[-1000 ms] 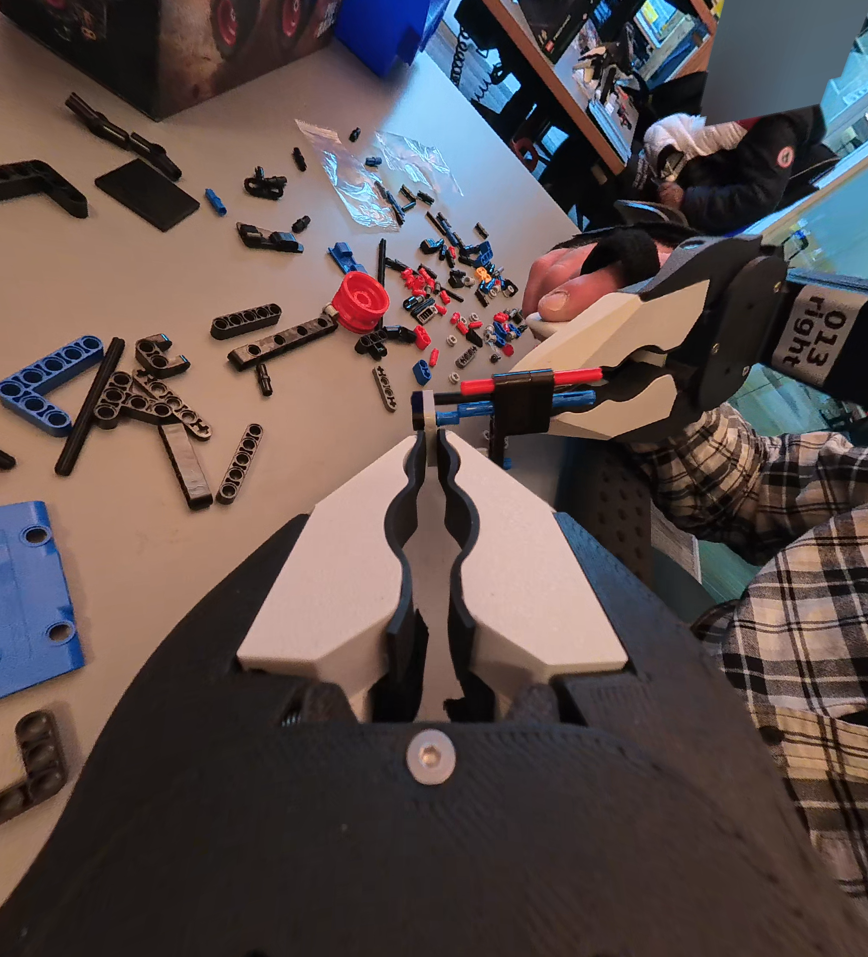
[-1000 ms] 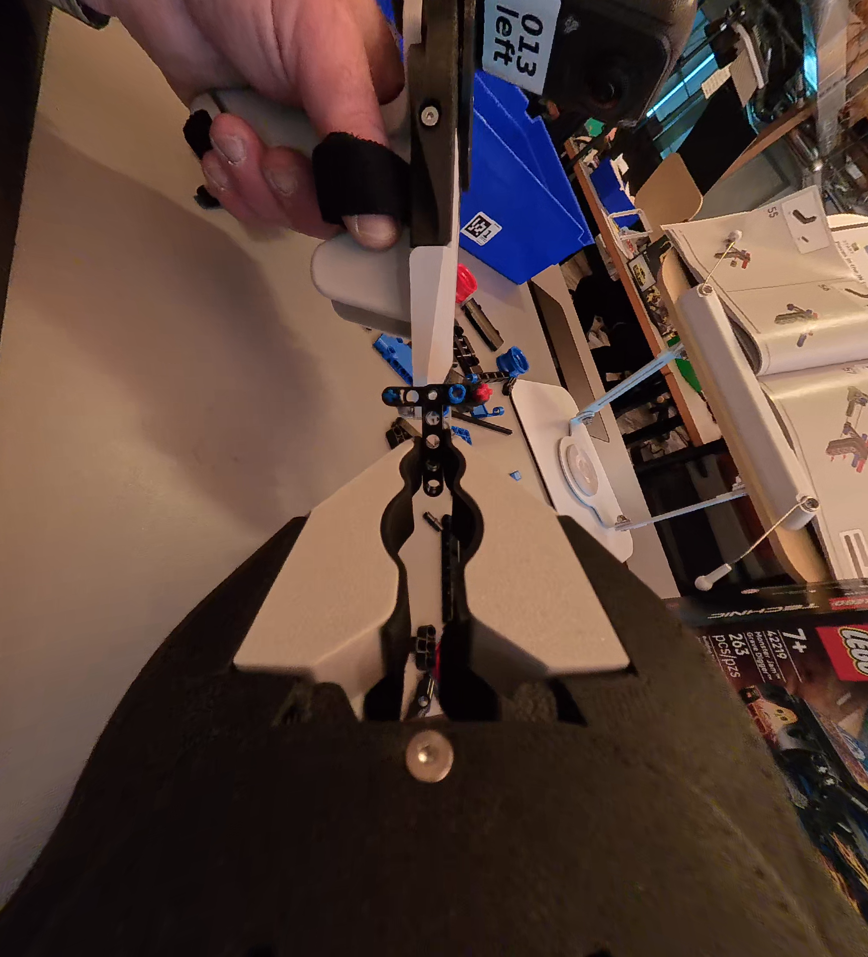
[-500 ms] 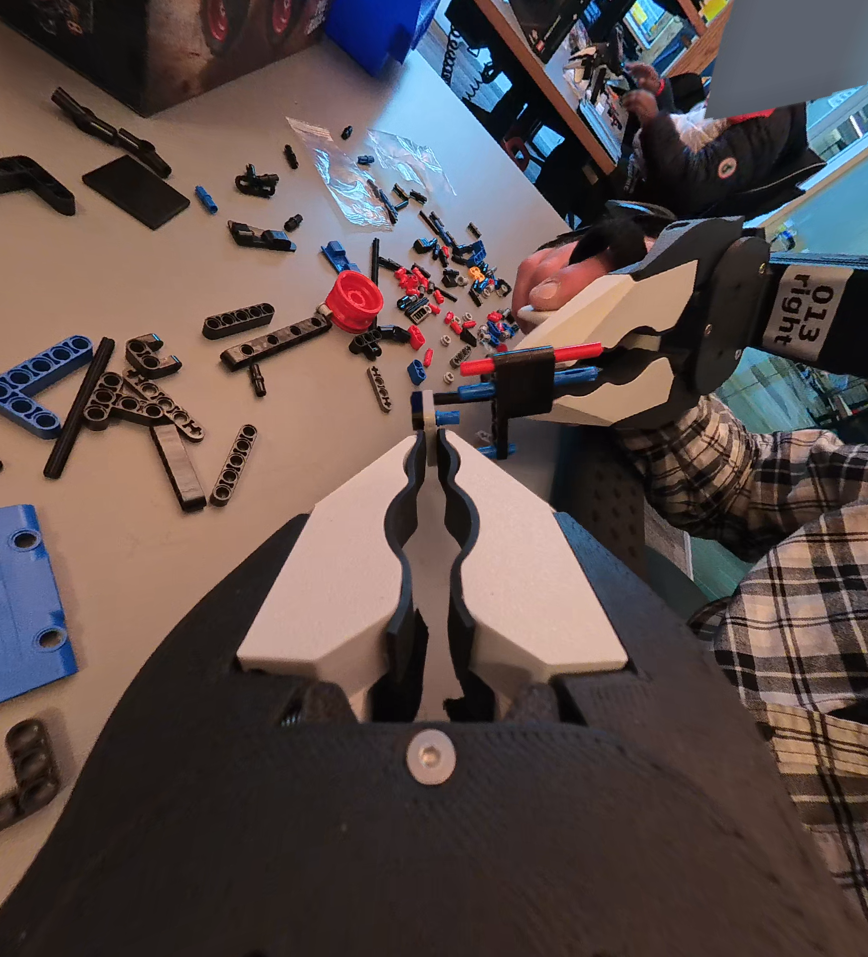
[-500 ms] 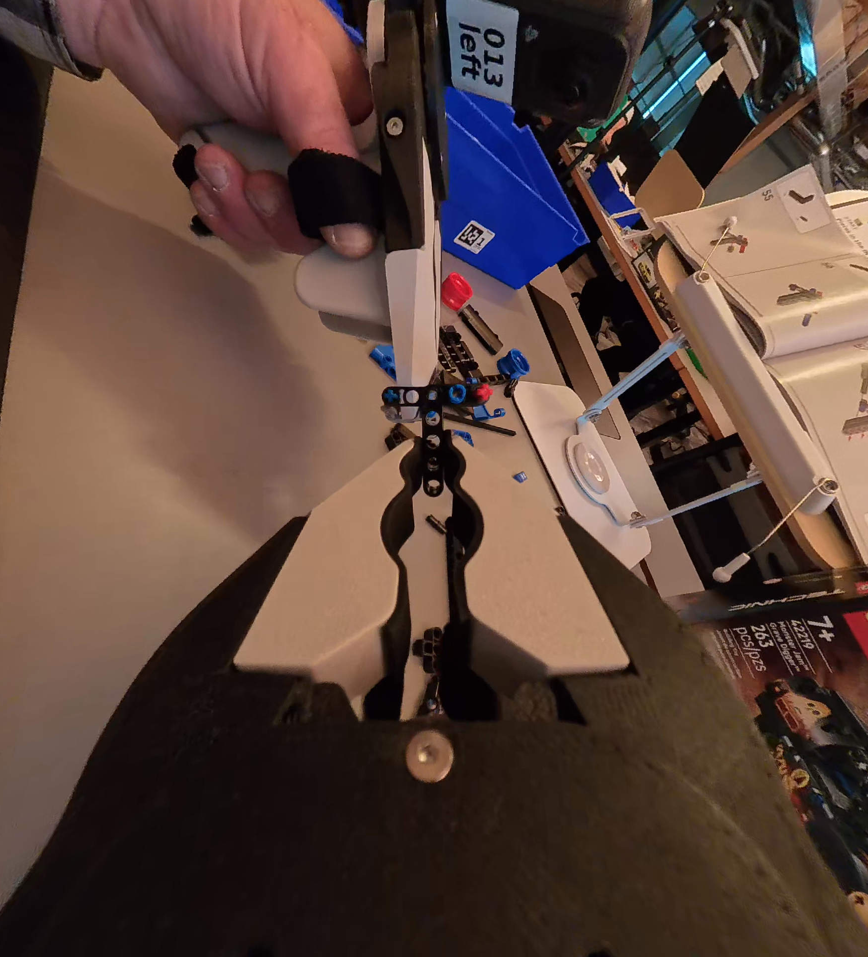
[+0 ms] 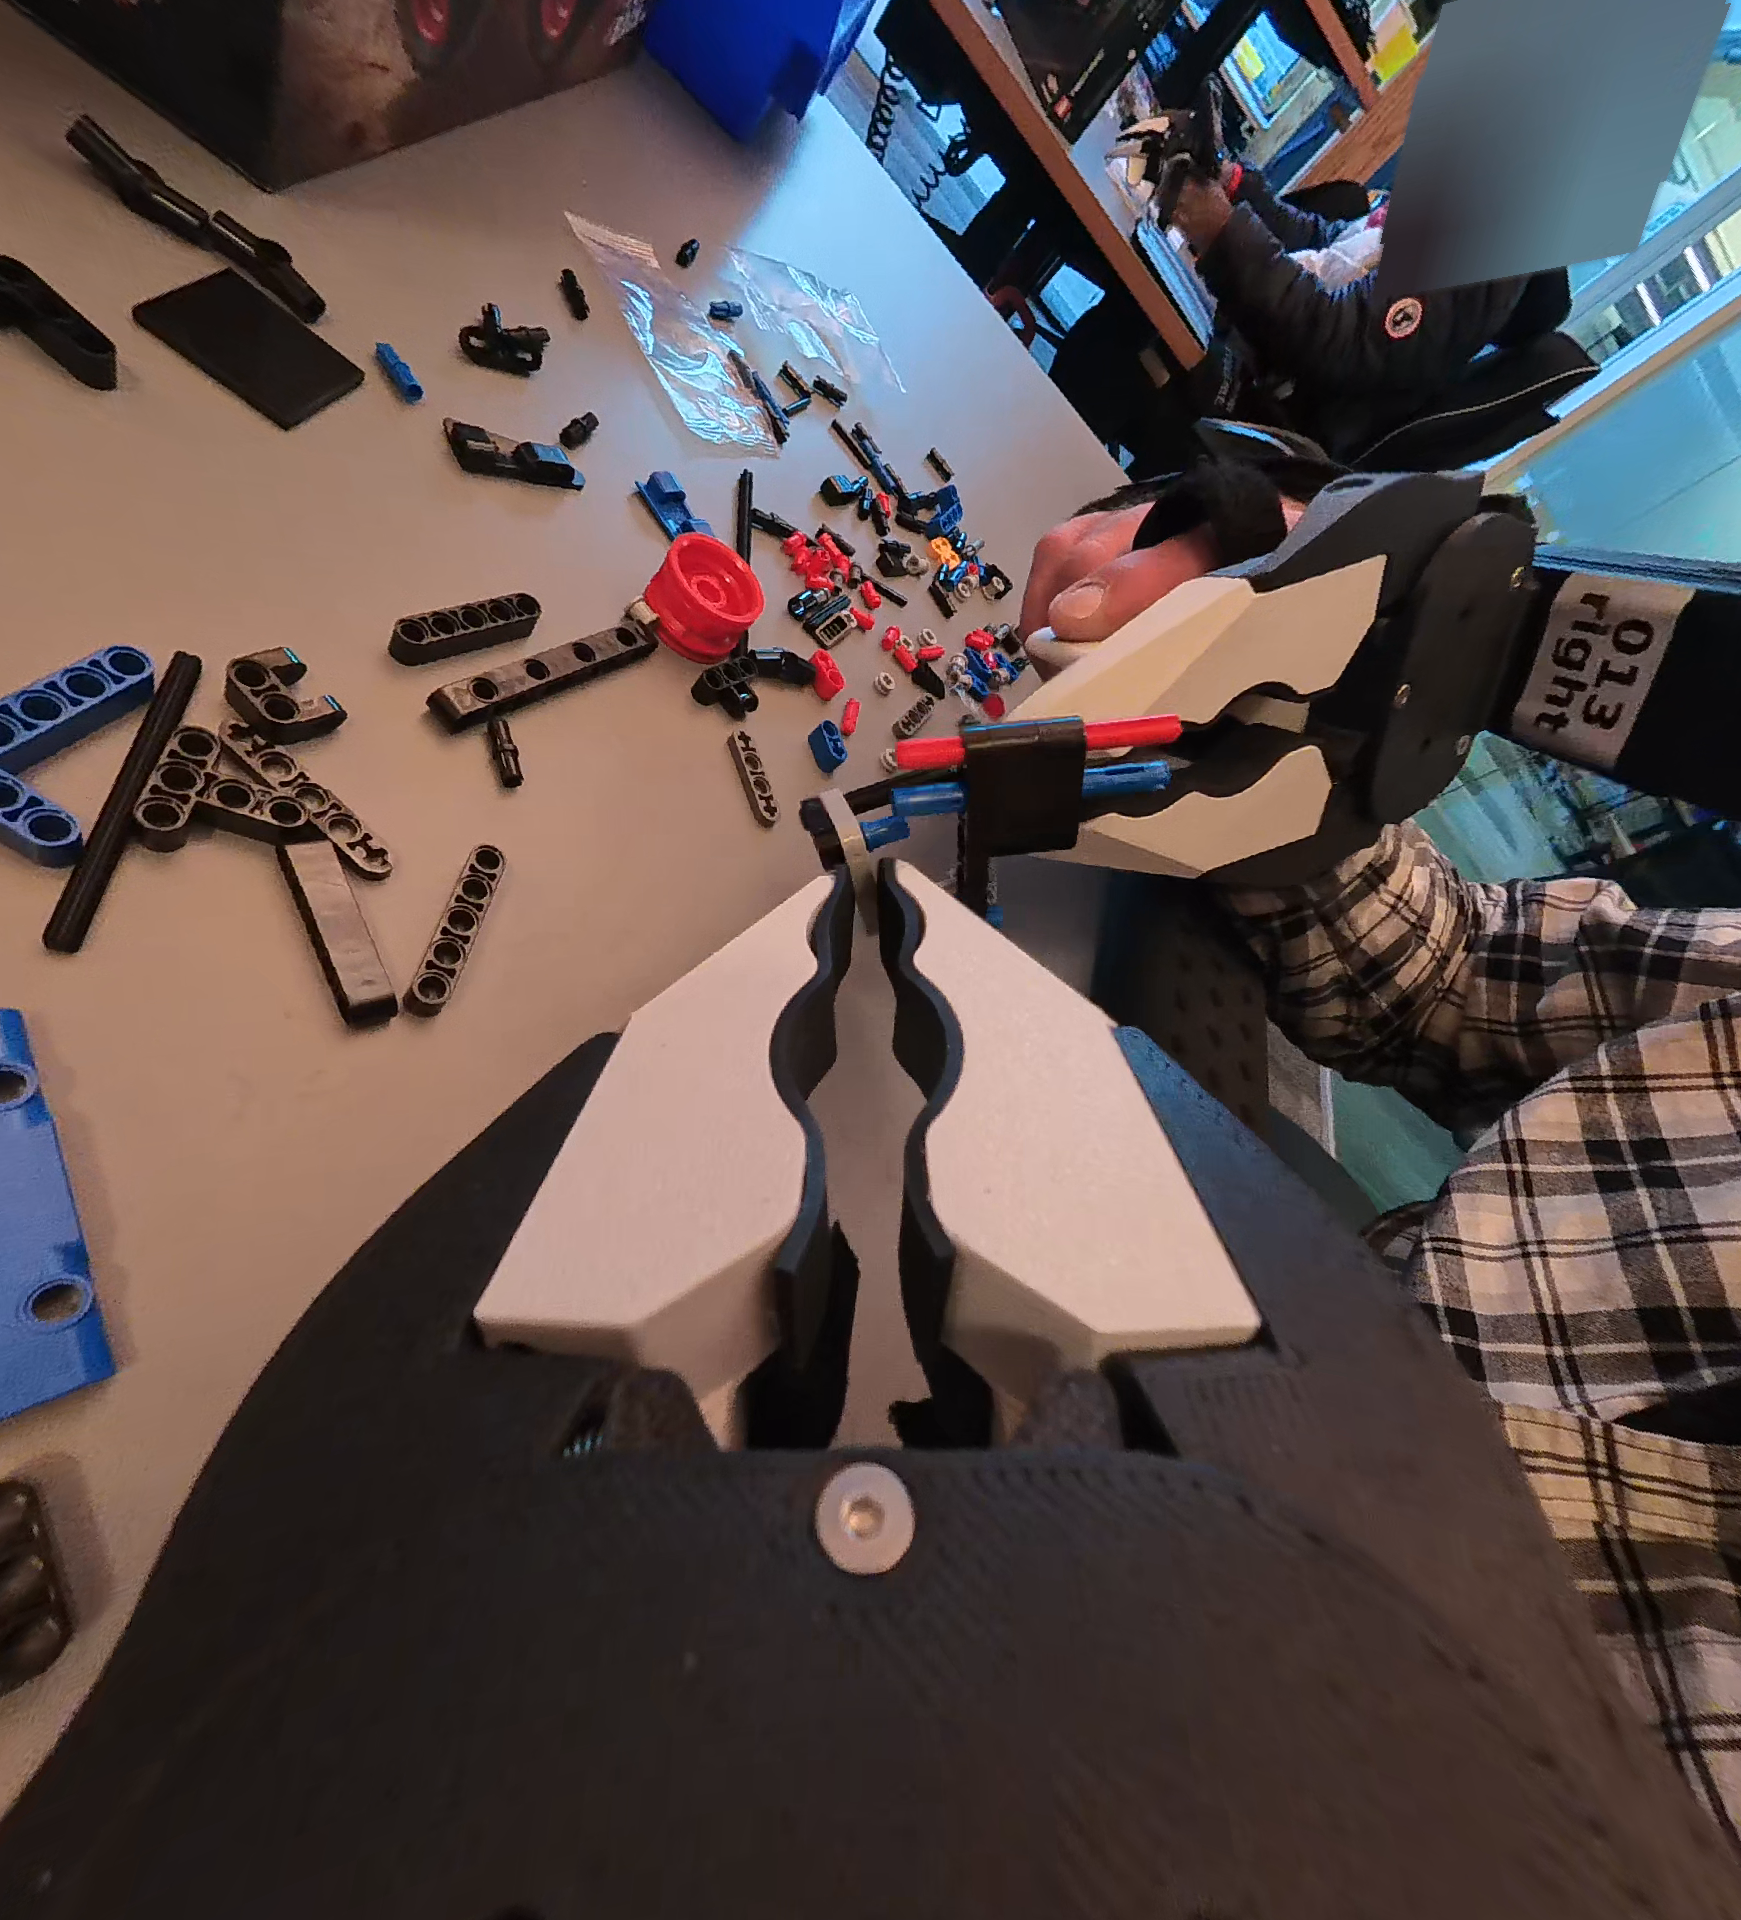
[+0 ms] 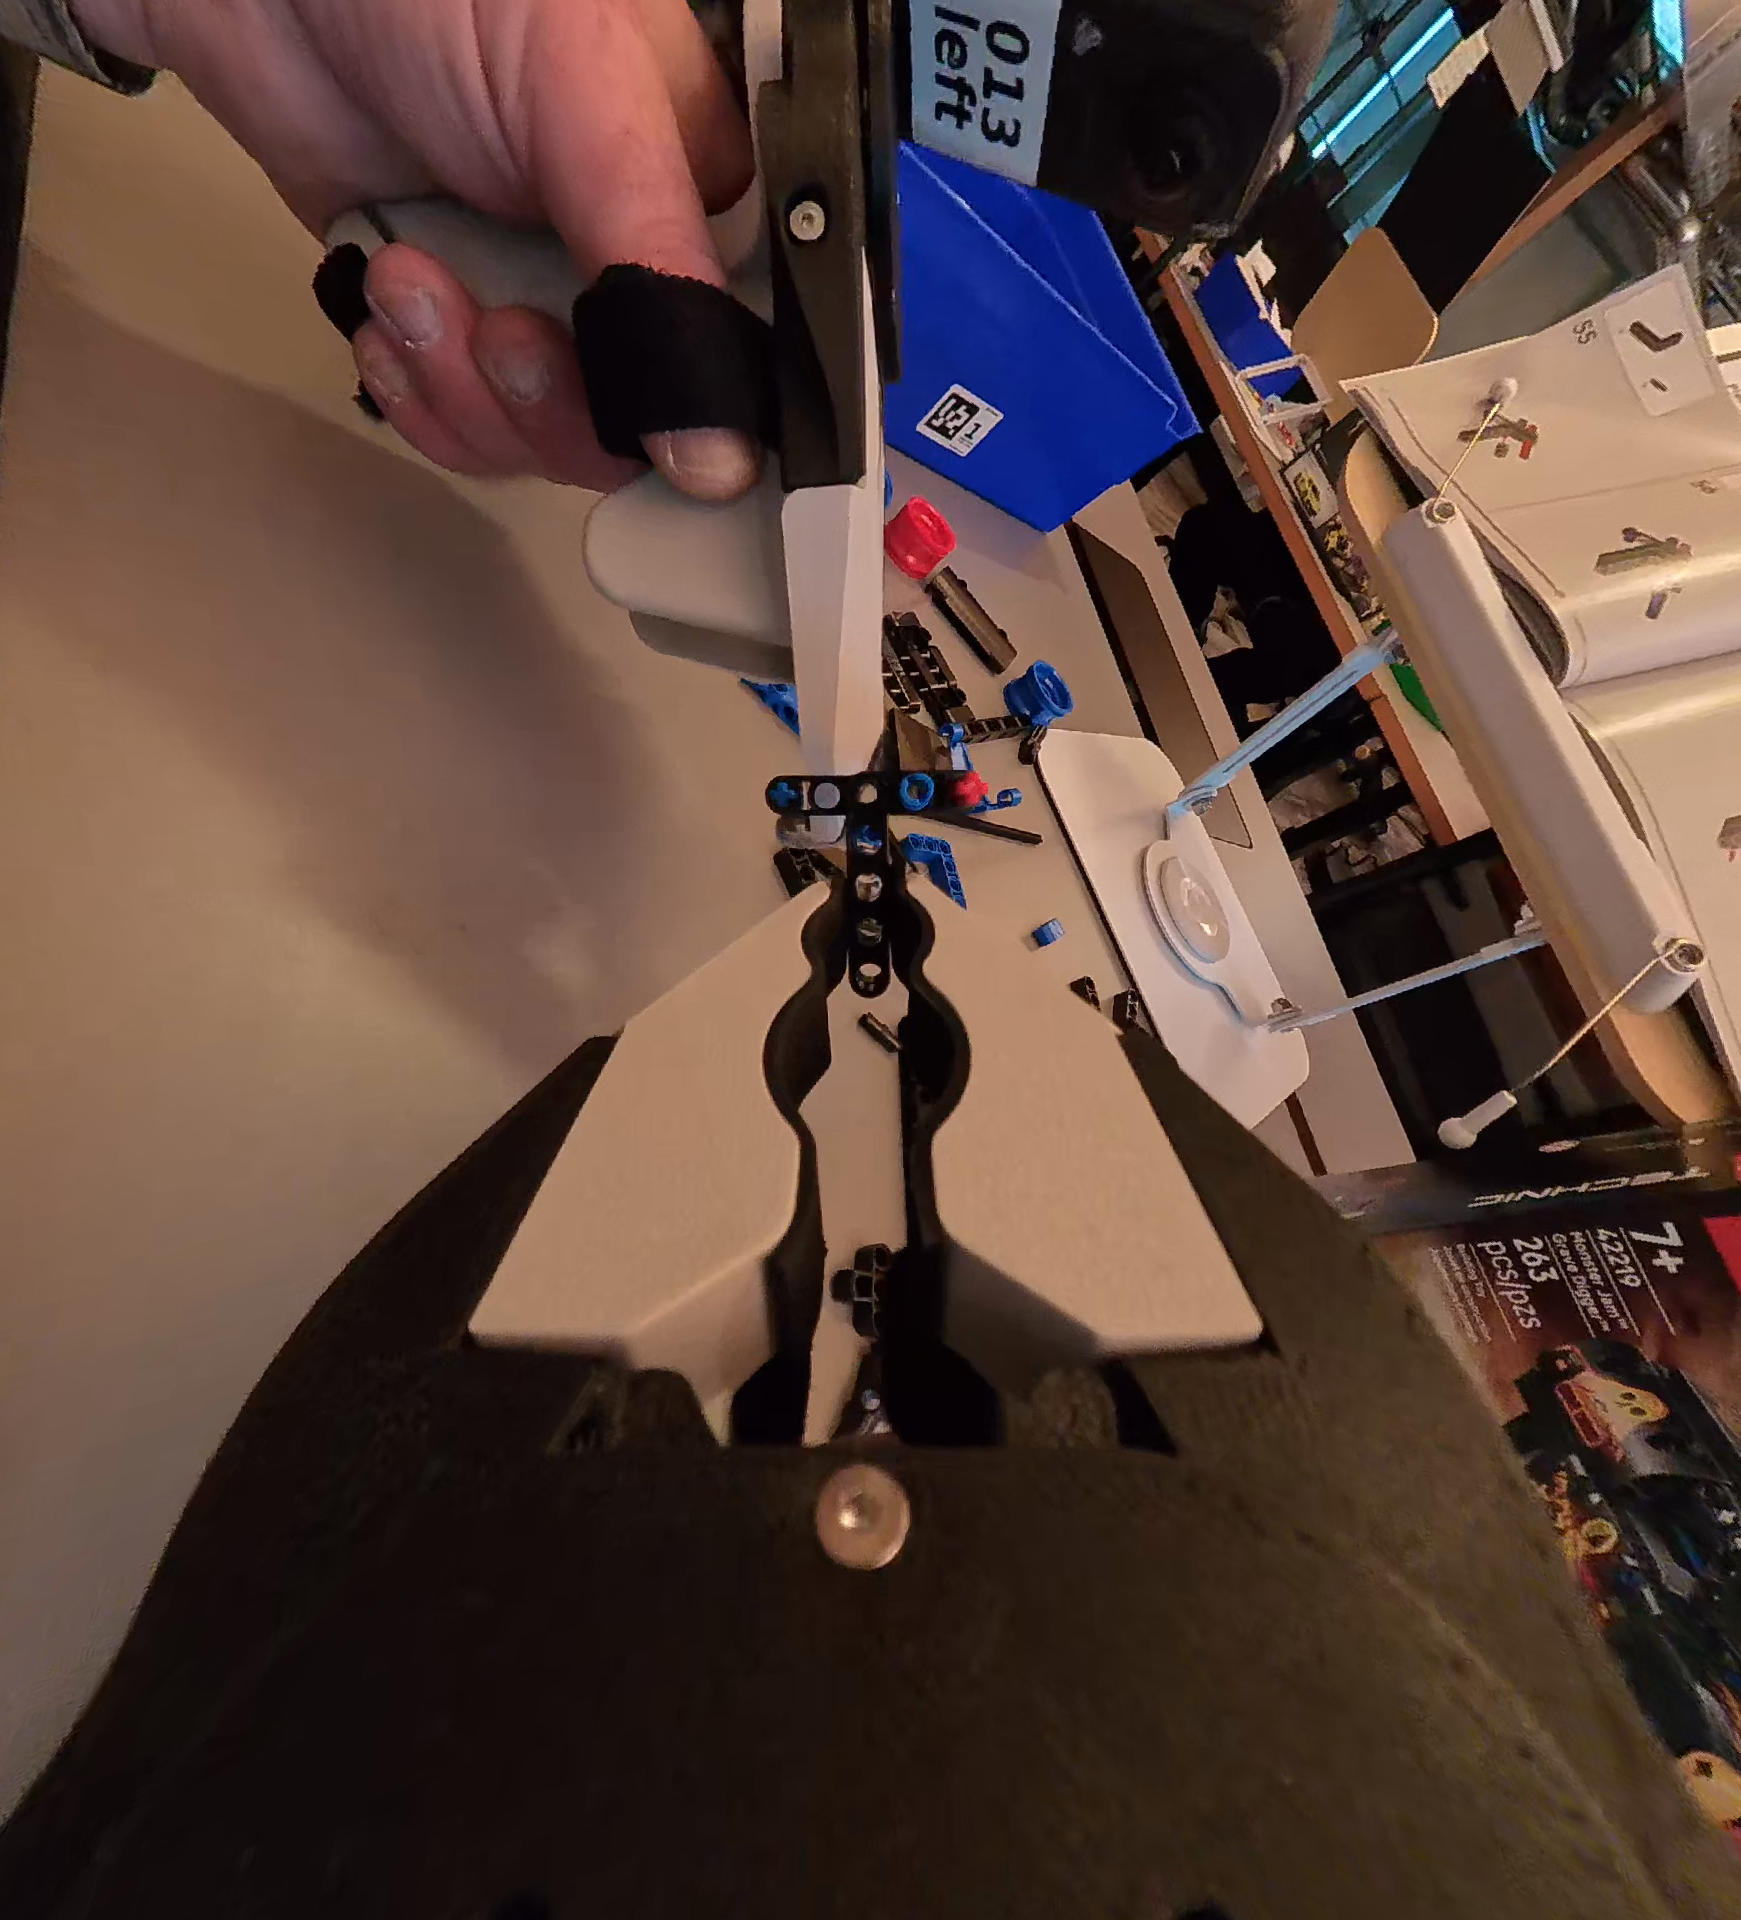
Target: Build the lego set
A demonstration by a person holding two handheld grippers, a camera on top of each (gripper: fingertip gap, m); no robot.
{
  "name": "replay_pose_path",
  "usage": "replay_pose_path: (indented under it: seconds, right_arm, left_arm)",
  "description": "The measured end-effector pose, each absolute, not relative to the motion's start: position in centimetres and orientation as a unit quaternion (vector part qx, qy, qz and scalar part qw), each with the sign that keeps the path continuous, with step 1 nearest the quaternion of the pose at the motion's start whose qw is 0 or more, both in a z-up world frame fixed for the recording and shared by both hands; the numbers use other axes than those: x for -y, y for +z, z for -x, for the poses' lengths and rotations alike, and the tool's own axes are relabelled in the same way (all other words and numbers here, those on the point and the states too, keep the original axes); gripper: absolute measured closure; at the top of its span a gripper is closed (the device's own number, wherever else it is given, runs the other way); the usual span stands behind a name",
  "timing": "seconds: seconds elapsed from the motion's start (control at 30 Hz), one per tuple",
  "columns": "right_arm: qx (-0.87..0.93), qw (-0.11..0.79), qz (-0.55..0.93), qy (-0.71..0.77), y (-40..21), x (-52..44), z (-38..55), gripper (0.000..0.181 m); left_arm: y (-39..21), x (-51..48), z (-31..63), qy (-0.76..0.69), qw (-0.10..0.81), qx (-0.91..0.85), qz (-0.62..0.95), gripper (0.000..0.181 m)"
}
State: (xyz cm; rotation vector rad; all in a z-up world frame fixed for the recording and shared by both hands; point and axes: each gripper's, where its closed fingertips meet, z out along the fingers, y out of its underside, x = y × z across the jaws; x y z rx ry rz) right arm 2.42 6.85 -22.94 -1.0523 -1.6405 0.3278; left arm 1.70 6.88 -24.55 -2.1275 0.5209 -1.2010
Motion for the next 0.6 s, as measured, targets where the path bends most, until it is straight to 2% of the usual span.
replay_pose_path:
  seconds: [0.6]
  right_arm:
    - [0.678,0.548,0.459,0.173,-22.32,-6.97,-2.73,0.176]
  left_arm:
    - [-24.05,-7.04,-1.63,-0.464,0.321,-0.201,0.801,0.180]
